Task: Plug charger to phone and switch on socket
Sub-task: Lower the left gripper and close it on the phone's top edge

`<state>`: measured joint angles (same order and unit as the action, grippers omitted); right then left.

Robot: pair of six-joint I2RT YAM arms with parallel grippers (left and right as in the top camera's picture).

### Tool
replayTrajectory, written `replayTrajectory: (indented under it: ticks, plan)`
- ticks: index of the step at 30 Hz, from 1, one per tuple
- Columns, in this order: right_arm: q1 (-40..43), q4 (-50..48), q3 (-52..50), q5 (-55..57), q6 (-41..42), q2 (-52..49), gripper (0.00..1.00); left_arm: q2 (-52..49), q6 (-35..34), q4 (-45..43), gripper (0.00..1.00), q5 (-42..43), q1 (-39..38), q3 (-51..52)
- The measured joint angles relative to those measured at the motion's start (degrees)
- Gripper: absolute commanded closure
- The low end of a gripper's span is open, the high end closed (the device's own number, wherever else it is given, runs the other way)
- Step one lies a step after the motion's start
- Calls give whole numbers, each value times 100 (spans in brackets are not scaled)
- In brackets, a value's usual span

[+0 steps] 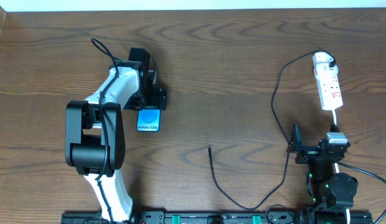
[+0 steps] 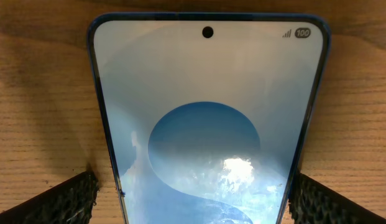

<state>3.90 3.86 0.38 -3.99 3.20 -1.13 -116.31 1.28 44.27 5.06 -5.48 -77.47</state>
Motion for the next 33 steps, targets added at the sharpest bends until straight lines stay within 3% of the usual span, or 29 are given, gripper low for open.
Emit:
replayTrajectory:
  ticks: [31, 33]
  plan:
    - [0, 0, 0, 2, 0, 0, 1, 0, 2, 2, 1, -4, 0, 0]
    - [0, -2, 0, 2, 0, 0, 1, 0, 0, 0, 5, -4, 0, 0]
